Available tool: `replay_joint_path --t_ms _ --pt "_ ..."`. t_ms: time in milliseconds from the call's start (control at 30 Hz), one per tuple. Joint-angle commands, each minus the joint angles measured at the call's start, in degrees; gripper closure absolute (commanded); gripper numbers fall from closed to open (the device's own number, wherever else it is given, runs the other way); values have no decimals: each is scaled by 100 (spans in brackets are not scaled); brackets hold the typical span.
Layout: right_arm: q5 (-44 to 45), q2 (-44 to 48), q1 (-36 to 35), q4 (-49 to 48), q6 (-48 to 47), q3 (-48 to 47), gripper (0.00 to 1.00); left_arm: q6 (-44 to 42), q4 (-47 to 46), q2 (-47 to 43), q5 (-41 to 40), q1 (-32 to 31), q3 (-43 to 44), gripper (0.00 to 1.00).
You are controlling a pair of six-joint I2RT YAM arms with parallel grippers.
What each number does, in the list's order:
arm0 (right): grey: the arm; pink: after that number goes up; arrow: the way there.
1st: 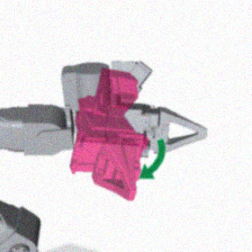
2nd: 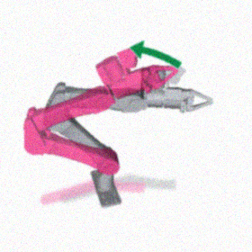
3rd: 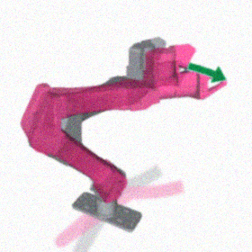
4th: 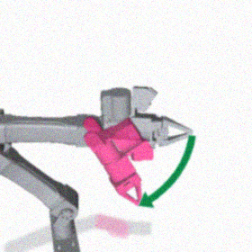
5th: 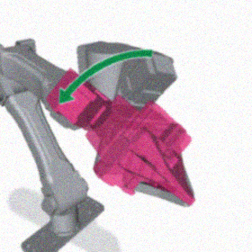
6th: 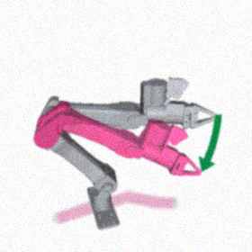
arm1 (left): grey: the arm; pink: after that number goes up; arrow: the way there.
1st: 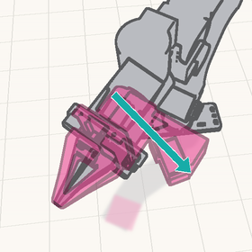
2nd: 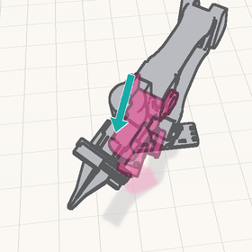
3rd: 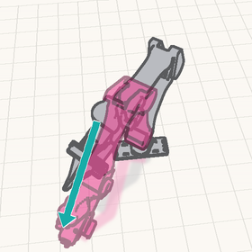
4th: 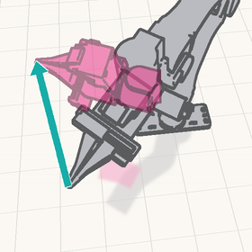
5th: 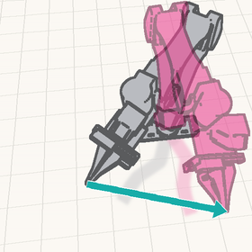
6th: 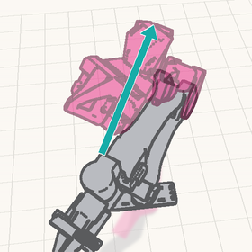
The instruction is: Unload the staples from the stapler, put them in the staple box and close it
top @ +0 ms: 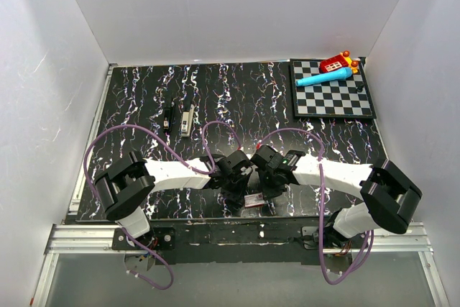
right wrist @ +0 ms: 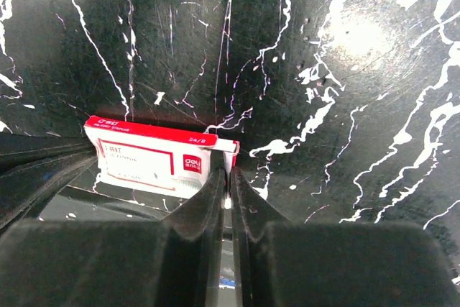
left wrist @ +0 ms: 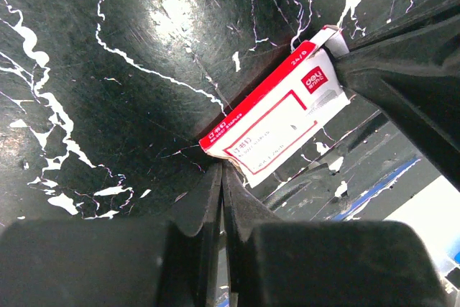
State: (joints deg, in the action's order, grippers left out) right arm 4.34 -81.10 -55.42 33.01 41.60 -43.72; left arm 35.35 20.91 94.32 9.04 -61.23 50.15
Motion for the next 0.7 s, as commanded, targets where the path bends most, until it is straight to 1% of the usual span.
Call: replay_joint_path --t_ms 0,33,67,167,267,433,567,667 --pt "76 -37 -39 161 41 -259 85 -55 124 51 -271 32 39 99" --pt "85 -29 -39 187 32 -268 85 -55 124 51 -271 32 39 99" --pt "93 -20 -39 205 32 -277 81 -64 133 68 -262 32 47 99" --pt "137 50 -39 258 76 -286 79 -55 133 77 -262 32 56 99" --pt "172 138 -39 328 120 -286 72 -64 133 95 -253 32 65 99" --pt "304 366 -39 451 190 -277 71 -72 133 130 -245 32 74 99" --pt "576 630 -39 574 243 -215 71 -64 133 95 -253 32 74 99" --pt "656 683 -13 636 182 -189 74 -81 133 86 -253 32 82 99"
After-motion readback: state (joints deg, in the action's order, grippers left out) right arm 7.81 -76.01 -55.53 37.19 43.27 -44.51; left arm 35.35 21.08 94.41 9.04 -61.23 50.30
